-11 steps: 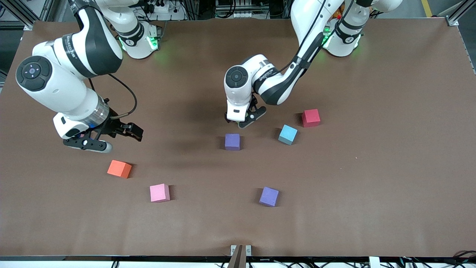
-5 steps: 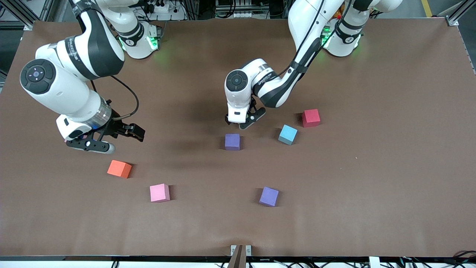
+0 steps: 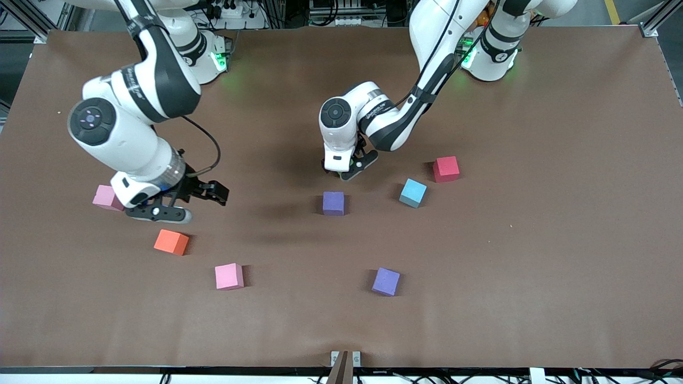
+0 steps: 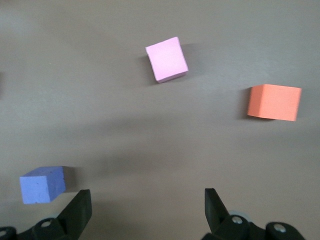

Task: Arrange blocks into number 1
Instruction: 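Lift the green block with the left gripper and carry it to mid-table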

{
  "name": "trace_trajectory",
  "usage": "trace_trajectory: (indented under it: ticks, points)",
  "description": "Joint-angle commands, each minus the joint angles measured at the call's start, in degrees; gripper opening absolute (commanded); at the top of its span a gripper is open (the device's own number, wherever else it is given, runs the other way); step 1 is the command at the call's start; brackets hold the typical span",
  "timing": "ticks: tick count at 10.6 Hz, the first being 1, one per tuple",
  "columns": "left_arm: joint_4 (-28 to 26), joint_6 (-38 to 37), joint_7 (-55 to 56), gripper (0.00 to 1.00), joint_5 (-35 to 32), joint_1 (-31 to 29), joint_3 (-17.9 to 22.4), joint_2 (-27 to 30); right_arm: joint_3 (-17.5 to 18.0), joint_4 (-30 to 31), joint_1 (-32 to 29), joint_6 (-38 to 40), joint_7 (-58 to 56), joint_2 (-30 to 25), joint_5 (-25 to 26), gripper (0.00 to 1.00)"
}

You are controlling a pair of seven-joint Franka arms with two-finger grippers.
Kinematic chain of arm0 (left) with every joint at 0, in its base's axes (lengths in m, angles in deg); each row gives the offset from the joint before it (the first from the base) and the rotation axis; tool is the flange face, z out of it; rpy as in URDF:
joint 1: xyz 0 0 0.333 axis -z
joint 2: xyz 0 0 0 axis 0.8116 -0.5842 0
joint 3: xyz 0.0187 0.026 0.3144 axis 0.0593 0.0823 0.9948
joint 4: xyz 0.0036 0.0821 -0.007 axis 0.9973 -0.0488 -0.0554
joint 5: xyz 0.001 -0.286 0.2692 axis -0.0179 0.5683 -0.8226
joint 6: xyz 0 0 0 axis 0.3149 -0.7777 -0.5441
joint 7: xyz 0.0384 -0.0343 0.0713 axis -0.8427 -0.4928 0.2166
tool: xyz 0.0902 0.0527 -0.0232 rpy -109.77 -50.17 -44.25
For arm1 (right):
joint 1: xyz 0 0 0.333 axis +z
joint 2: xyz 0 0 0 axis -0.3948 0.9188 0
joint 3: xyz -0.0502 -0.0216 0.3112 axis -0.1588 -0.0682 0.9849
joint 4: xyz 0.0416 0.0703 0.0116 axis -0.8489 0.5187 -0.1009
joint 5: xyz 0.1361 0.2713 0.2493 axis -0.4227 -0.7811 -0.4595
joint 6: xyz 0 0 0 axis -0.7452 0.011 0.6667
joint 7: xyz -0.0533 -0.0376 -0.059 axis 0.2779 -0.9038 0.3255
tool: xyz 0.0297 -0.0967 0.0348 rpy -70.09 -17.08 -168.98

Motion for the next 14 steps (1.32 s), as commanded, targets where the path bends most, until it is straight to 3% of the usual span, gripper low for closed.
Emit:
trace_trajectory:
  ticks: [1,4,8,12,14]
  points:
    - [0.3,0.6,1.1,0.0,0.4,-0.1,0.0,-0.5,0.4,-0.4,1.0,-3.5,4.0,2.3,-0.3,1.0]
    - [0.6,0.6,-2.0,0.0,-1.0,0.9,0.0,-0.1,0.4,-0.4,2.4,-5.7,5.1,3.9,-0.4,1.0]
    - [3.6,0.6,-16.5,0.0,-1.1,9.1,0.0,1.4,0.5,-0.5,3.3,-7.0,11.0,4.9,-0.5,1.0]
    - [8.2,-0.1,-22.4,0.0,-2.7,16.8,0.1,-1.5,0.9,-0.5,3.3,-6.9,11.5,4.9,-0.5,1.0]
    - [9.5,-2.0,-26.5,0.0,-5.1,16.9,0.0,-2.4,1.3,-0.6,3.3,-6.9,11.5,4.9,-0.5,1.0]
